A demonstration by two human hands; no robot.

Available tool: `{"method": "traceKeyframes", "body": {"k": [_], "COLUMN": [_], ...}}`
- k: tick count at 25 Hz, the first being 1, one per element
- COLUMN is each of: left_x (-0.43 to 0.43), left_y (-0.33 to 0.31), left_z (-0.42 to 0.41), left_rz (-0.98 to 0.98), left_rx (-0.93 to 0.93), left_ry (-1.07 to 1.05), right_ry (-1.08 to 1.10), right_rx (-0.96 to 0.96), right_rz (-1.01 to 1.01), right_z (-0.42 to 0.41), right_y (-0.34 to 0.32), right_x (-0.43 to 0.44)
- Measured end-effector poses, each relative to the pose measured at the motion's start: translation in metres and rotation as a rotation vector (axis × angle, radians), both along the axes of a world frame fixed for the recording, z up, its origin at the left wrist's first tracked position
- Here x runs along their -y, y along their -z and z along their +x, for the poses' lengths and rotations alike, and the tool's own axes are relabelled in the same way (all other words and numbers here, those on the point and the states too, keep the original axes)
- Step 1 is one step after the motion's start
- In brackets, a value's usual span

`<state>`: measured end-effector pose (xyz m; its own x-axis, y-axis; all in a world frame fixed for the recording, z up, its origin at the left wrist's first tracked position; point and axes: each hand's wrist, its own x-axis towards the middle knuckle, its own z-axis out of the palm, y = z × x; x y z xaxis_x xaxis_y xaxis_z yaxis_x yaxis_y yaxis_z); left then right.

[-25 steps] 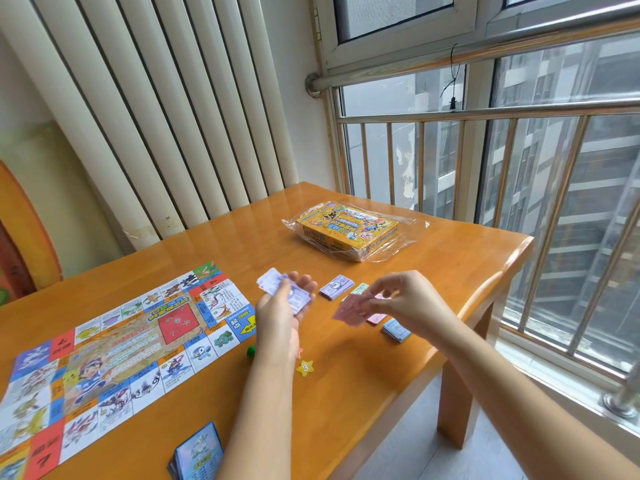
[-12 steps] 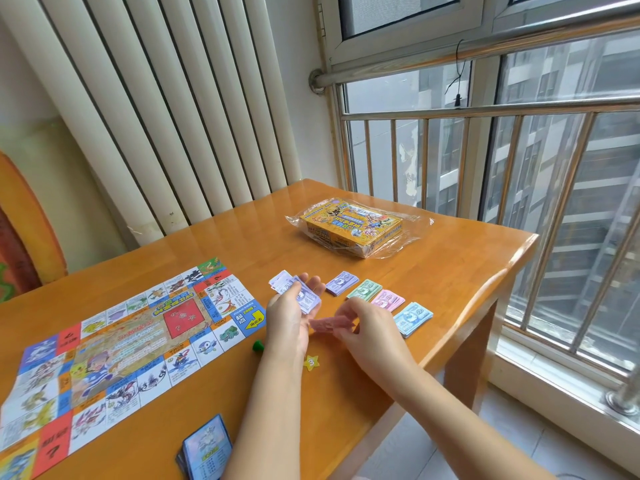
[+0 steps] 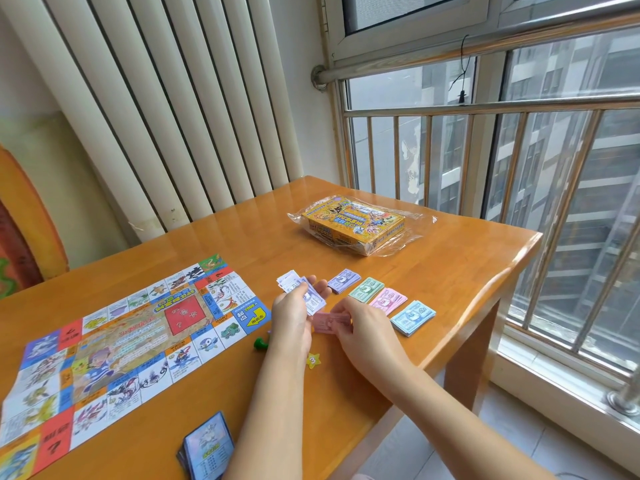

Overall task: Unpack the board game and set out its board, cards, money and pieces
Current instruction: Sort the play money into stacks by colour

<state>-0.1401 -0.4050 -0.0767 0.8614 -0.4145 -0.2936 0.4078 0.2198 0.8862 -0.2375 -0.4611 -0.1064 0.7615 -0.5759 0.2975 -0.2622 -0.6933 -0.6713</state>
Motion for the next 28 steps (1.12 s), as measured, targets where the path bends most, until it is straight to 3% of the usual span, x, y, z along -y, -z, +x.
{"method": "traceKeyframes", "body": {"k": [4, 7, 9, 12, 18, 23, 28], "left_x": [0.002, -0.001, -0.003, 0.003, 0.009, 0.005, 0.004], "left_y": [0.001, -0.001, -0.003, 0.002, 0.000, -0.007, -0.008], "left_z": [-0.002, -0.002, -0.004, -0.011, -0.023, -0.030, -0.031], "left_rz": [0.025, 0.027, 0.092, 0.296, 0.273, 0.338, 0.333], "left_rx": [-0.001, 0.054, 0.221, 0.468, 0.270, 0.159, 0.103], "left_ry": [0.008, 0.031, 0.085, 0.211, 0.351, 0.432, 0.470], "right_ry": [-0.024, -0.019, -0.037, -0.082, -0.046, -0.024, 0.027], "right_rx": [0.003, 0.113, 0.159, 0.050, -0.208, -0.204, -0.260], "right_rz": [-0.009, 0.113, 0.194, 0.210, 0.240, 0.357, 0.225], "right_z": [0.000, -0.006, -0.010, -0.018, -0.021, -0.015, -0.007], "right_y": [0.004, -0.010, -0.029, -0.062, -0.063, -0.044, -0.032], "right_x": [-0.001, 0.003, 0.022, 0.068, 0.121, 0.117, 0.110]}}
